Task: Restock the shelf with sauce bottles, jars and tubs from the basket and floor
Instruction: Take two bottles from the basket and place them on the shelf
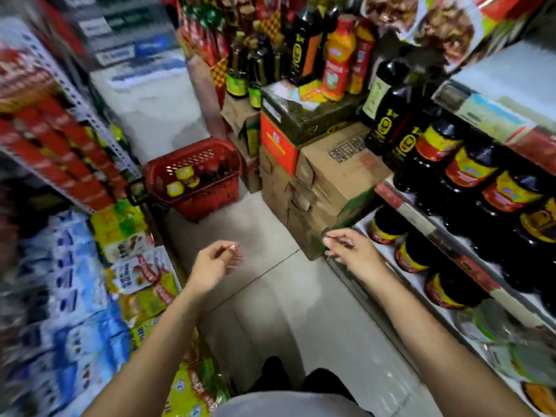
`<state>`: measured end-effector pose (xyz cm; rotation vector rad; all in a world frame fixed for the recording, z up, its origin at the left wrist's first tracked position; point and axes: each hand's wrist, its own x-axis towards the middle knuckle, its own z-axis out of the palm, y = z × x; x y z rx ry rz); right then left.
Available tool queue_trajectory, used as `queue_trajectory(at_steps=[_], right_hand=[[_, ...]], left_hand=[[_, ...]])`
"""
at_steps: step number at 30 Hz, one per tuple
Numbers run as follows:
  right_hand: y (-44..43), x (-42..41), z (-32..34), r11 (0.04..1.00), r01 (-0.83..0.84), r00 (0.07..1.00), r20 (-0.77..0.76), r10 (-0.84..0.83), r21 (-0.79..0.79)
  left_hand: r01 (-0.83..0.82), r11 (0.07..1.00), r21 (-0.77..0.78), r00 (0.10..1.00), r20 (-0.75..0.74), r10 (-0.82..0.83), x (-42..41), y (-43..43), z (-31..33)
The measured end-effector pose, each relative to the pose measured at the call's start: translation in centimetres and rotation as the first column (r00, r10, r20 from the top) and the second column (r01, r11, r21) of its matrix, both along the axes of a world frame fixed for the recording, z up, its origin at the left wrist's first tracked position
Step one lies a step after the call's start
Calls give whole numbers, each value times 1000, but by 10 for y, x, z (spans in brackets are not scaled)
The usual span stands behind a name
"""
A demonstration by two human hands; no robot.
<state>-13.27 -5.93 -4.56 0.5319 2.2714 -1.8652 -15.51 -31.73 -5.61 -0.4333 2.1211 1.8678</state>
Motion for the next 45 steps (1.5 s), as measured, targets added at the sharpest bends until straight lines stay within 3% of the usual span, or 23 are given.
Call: queue_trajectory(at_steps=[13,26,33,45], right_hand=[[-52,-171,-17,974,-228,974,11,228,11],[-110,-343,-11,881,-472,880,74,469,26],[-166,-419,-26,859,-509,857,128,499,52],[-223,-528,-46,912,-408,891,231,391,32]], left_hand=[[-273,960,-56,961,30,275,-89,-69,-2],[-509,861,-11,857,94,507,-199,-103,-4],[-553,833,-24,822,143,550,-265,-162,-29],[-441,897,-24,887,143,440,-415,-235,-37]])
